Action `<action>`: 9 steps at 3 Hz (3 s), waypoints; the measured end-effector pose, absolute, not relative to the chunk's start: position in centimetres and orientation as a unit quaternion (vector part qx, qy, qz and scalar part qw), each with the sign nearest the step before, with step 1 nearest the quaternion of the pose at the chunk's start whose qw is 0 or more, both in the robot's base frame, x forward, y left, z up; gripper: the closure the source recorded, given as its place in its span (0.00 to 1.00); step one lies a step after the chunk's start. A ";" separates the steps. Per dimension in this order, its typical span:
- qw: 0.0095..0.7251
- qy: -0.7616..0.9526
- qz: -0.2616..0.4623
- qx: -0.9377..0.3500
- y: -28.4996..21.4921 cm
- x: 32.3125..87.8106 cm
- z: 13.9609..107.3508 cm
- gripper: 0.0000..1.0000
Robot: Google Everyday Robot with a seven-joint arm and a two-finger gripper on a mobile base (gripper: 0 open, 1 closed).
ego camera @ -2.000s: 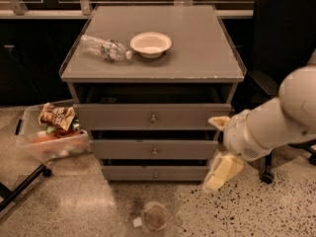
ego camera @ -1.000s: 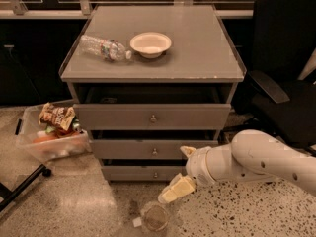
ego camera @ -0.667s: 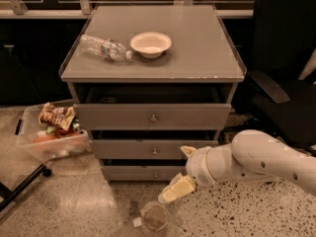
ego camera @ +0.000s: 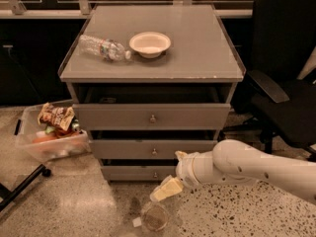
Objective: Open bottom drawer
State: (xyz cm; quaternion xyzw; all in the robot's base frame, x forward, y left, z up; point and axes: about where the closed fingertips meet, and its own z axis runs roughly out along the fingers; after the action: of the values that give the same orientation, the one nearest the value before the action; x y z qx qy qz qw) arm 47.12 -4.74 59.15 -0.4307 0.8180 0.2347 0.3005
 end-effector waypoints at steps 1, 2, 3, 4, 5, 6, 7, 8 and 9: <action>0.321 0.815 0.239 -0.418 -3.4 48.8 53.4 0.00; 0.354 0.801 0.242 -0.418 -1.8 50.7 48.6 0.00; 0.374 0.788 0.248 -0.422 0.1 52.8 44.7 0.00; 0.367 0.780 0.245 -0.443 1.7 54.8 41.2 0.00; 0.345 0.787 0.260 -0.440 3.6 56.3 36.0 0.00; 0.345 0.787 0.260 -0.440 3.6 56.3 36.0 0.00; 0.338 0.789 0.259 -0.443 3.6 56.9 34.4 0.00; 0.331 0.780 0.264 -0.461 3.6 58.0 30.9 0.00; 0.335 0.773 0.257 -0.474 3.5 60.1 27.6 0.00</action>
Offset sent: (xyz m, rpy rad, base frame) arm 0.0585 0.0484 -0.1665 0.1236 -0.1524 -0.0299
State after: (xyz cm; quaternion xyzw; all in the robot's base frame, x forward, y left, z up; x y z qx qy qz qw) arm 60.10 3.48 27.58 -0.4742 0.7726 0.2570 0.3350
